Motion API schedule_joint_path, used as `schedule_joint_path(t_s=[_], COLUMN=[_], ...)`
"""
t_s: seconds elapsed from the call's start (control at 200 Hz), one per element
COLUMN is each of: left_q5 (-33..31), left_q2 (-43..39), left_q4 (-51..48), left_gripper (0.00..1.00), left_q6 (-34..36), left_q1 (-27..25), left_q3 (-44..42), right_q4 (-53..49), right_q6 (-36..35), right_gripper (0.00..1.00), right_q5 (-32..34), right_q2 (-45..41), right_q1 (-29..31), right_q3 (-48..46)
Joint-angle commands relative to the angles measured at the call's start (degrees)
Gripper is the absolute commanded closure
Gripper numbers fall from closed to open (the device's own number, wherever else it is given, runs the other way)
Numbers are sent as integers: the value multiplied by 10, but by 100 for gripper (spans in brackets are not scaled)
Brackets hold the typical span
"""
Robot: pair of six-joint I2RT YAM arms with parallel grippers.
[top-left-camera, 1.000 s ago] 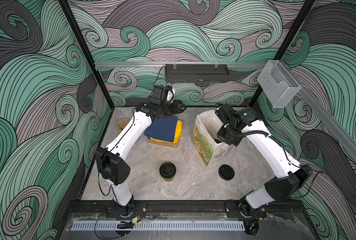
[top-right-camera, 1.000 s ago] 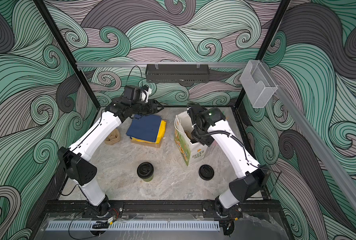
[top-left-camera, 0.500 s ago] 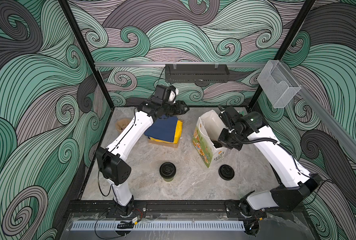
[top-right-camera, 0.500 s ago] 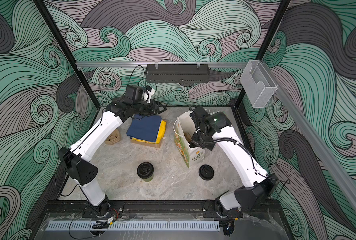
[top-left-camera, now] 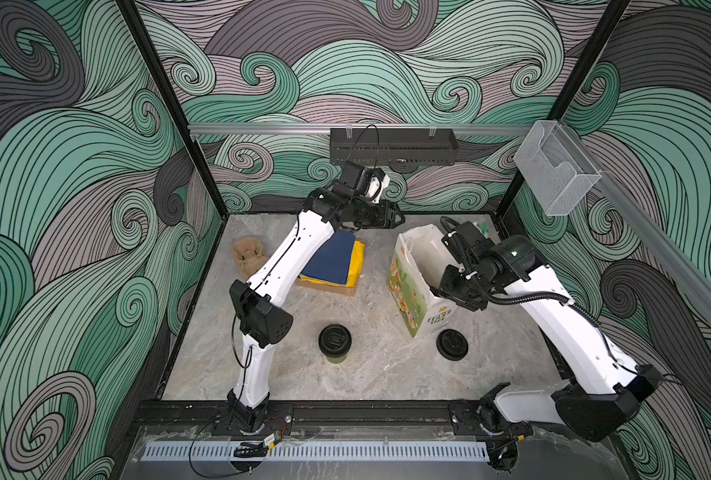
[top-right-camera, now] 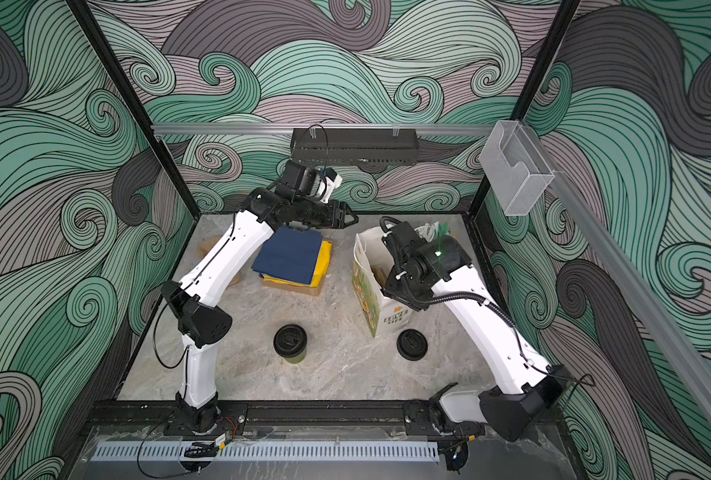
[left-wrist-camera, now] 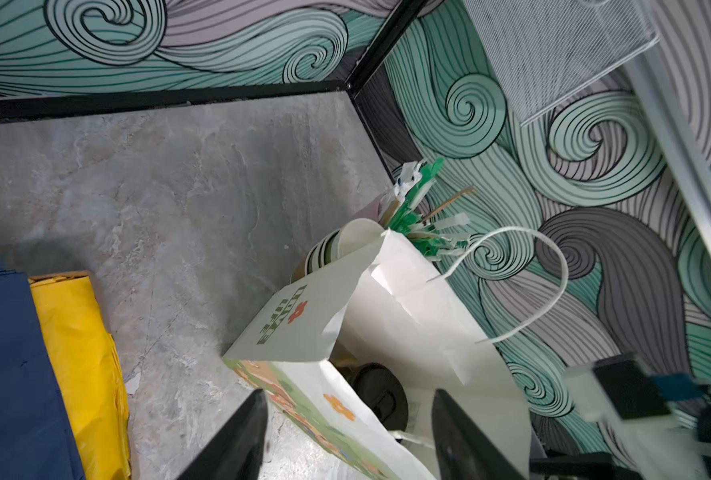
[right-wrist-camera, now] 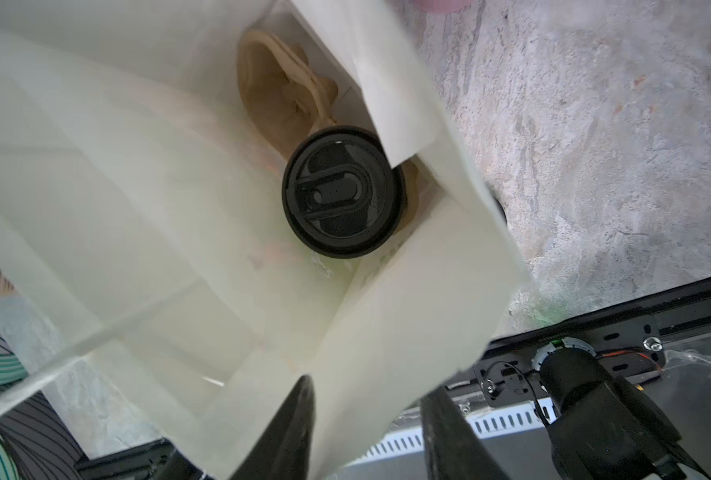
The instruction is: Pack the takeout coffee
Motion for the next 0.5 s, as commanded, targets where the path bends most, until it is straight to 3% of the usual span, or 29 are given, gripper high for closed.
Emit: schedule_joint_path(t_s=[0.0, 0.19, 0.3, 0.495], left_q5=[9, 60, 64, 84], left_q2=[23, 47, 70, 89], left_q4=[-20, 75, 68, 62], left_gripper=[31, 28, 28, 37], left_q6=[42, 92, 123, 138], left_q1=[-6, -7, -6, -10], left_q3=[36, 27, 46, 38], right_q4=[-10, -11, -19, -26], right_q6=[8, -4, -7, 1], right_gripper=[46, 37, 36, 37], right_q5=[35, 57, 60, 69], right_q2=[-19, -46, -60, -90], right_q1=[2, 0, -1, -3], right_q3=[6, 11, 12, 2])
